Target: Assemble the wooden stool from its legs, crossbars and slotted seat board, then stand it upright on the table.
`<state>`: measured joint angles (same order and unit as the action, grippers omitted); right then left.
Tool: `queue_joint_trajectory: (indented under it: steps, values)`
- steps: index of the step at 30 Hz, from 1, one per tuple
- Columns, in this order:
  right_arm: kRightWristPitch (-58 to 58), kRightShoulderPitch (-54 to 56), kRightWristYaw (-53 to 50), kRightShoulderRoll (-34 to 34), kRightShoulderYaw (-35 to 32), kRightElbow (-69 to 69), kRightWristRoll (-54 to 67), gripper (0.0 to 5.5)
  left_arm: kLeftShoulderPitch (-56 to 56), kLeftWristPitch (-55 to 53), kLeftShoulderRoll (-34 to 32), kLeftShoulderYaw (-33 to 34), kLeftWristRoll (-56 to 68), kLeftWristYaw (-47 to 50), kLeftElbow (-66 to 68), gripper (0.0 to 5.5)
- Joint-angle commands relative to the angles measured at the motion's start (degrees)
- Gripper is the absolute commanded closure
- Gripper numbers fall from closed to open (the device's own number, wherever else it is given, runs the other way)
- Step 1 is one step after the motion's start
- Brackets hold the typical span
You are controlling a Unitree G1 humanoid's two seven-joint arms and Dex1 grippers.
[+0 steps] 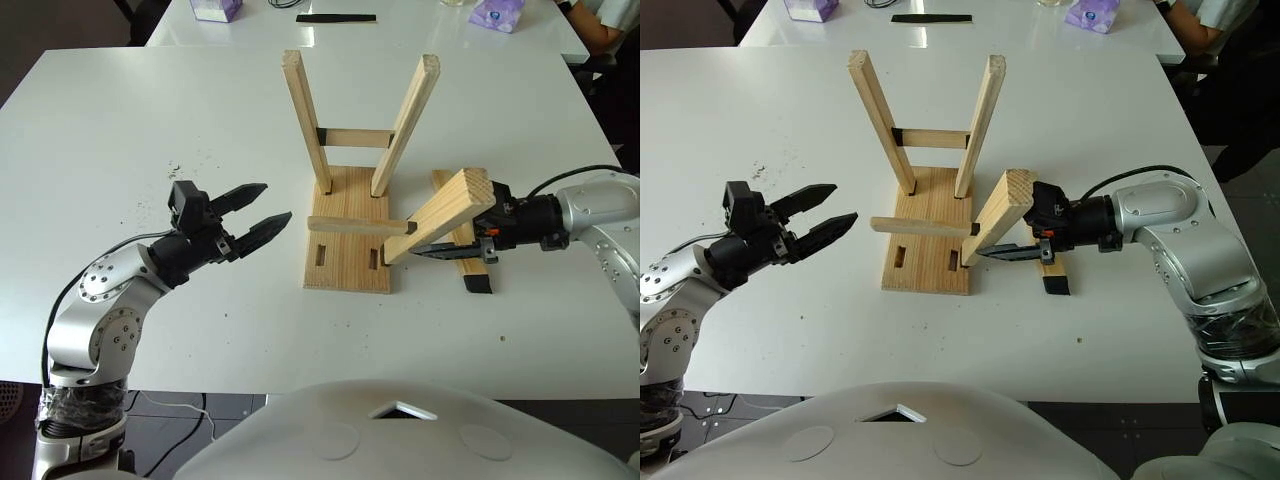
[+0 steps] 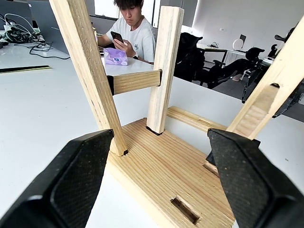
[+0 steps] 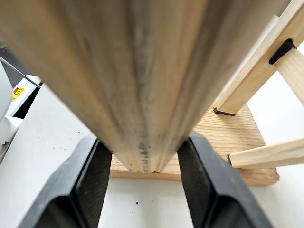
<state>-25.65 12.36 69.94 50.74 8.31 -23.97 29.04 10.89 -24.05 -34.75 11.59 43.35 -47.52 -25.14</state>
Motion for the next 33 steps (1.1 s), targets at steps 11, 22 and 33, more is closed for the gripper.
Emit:
queue_joint_trajectory:
  steps: [11, 22, 33]
  values:
    - [0.3, -1.5, -2.0, -1.9, 2.5, -0.7, -3.2, 3.46, -0.7, -0.1, 1.0, -0.2, -1.9, 0.1, 1.5, 1.81]
    - [-2.5, 2.2, -5.0, -4.9, 1.0, 2.9, -0.6, 3.46, -1.1, 0.1, 1.4, -0.8, -3.4, 0.2, 2.9, 1.81]
    - [3.0, -3.0, -4.0, -2.5, 6.9, 5.0, -10.6, 3.46, -0.2, 1.0, 2.2, -1.1, -5.4, 0.3, 3.7, 1.81]
